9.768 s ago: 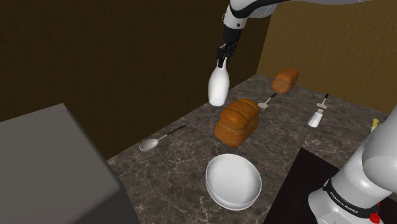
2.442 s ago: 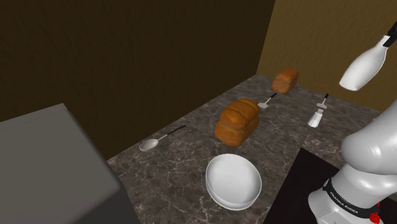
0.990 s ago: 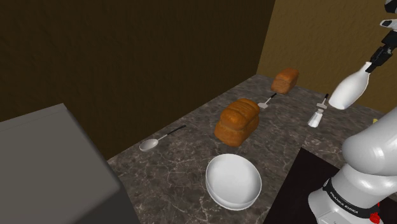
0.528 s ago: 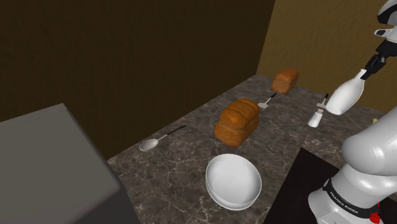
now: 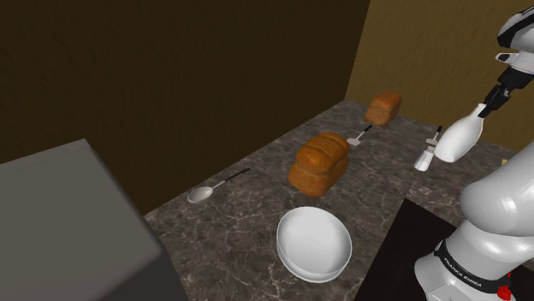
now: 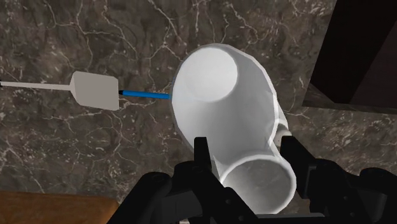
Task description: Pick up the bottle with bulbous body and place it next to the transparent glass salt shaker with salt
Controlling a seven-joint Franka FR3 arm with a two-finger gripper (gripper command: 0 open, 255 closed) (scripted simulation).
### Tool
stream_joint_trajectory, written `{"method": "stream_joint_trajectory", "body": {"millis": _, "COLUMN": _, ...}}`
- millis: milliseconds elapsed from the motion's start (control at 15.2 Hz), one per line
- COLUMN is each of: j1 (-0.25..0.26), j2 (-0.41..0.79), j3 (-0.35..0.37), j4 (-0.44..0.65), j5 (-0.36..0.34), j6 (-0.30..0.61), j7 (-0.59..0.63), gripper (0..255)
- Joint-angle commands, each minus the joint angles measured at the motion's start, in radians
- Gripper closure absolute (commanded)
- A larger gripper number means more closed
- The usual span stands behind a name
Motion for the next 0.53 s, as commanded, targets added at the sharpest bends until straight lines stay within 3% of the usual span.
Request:
{"method": "stream_joint_trajectory", "body": {"millis": 0, "j1": -0.001, "j2": 0.012, "j3": 0.0, "j4": -0.017, "j5": 0.012, "j6": 0.025, "j7": -0.01, "gripper": 255}}
{"method": "stream_joint_trajectory", "body": {"millis": 462, "j1": -0.004, "j2": 0.03, "j3": 0.001, "j4": -0.048, "j5": 0.03, "j6": 0.067, "j7": -0.028, "gripper": 255}}
